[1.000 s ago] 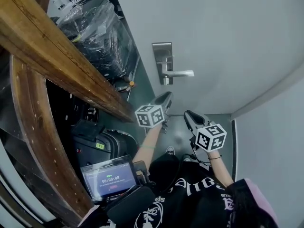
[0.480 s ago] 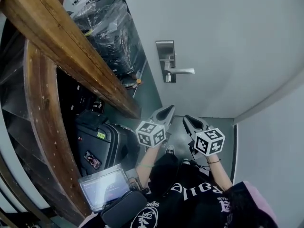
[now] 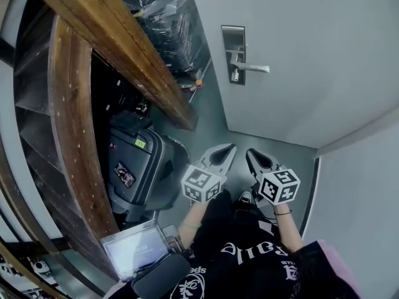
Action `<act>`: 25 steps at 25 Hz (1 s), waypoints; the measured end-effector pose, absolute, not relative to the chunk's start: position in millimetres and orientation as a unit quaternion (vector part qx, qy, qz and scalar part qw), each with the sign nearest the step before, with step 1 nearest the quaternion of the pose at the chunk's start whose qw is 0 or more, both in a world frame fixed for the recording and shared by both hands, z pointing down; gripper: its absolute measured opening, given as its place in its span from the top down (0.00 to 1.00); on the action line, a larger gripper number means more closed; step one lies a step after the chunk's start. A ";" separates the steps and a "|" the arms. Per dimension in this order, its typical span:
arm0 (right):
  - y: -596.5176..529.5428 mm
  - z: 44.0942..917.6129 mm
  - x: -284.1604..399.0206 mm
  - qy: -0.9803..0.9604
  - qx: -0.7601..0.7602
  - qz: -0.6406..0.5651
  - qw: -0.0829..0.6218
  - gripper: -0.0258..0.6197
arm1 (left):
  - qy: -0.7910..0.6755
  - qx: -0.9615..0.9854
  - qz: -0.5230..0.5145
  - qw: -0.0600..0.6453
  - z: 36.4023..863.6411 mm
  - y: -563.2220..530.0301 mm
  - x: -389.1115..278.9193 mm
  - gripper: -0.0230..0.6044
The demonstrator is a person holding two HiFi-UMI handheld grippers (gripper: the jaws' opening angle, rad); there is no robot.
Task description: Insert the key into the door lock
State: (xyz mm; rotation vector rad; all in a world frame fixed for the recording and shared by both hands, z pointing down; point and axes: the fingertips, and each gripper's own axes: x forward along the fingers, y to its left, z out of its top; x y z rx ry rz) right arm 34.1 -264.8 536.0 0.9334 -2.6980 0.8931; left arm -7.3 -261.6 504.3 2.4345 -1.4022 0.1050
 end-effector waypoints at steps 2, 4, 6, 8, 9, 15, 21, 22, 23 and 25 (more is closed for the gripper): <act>-255.4 538.4 33.0 -0.899 0.309 0.301 0.075 0.90 | -0.491 0.854 0.034 0.169 508.6 -246.5 -4.9 0.96; -247.3 539.7 30.0 -0.899 0.307 0.301 0.077 0.90 | -0.489 0.855 0.033 0.172 511.6 -234.0 -4.2 0.96; -237.7 540.3 24.7 -0.901 0.304 0.300 0.081 0.90 | -0.487 0.856 0.038 0.169 513.9 -222.2 -5.8 0.96; -228.3 540.2 18.1 -0.901 0.304 0.297 0.083 0.90 | -0.483 0.859 0.038 0.166 513.3 -212.3 -10.1 0.96; -224.2 539.7 14.0 -0.901 0.306 0.296 0.083 0.90 | -0.481 0.860 0.034 0.165 511.6 -208.2 -13.5 0.96; -188.4 533.2 -30.8 -0.902 0.311 0.290 0.077 0.90 | -0.467 0.870 0.037 0.154 507.0 -170.4 -51.1 0.96; -140.2 534.1 -80.2 -0.890 0.342 0.295 0.060 0.90 | -0.434 0.889 0.068 0.130 510.5 -121.5 -96.8 0.96; -133.2 534.3 -86.5 -0.887 0.349 0.296 0.056 0.90 | -0.427 0.892 0.071 0.127 511.6 -114.3 -103.1 0.96; -126.5 534.4 -92.3 -0.885 0.356 0.295 0.052 0.90 | -0.421 0.895 0.073 0.125 512.7 -107.5 -108.9 0.96; -113.2 534.7 -101.4 -0.881 0.368 0.294 0.047 0.90 | -0.410 0.900 0.073 0.126 515.0 -95.0 -118.7 0.96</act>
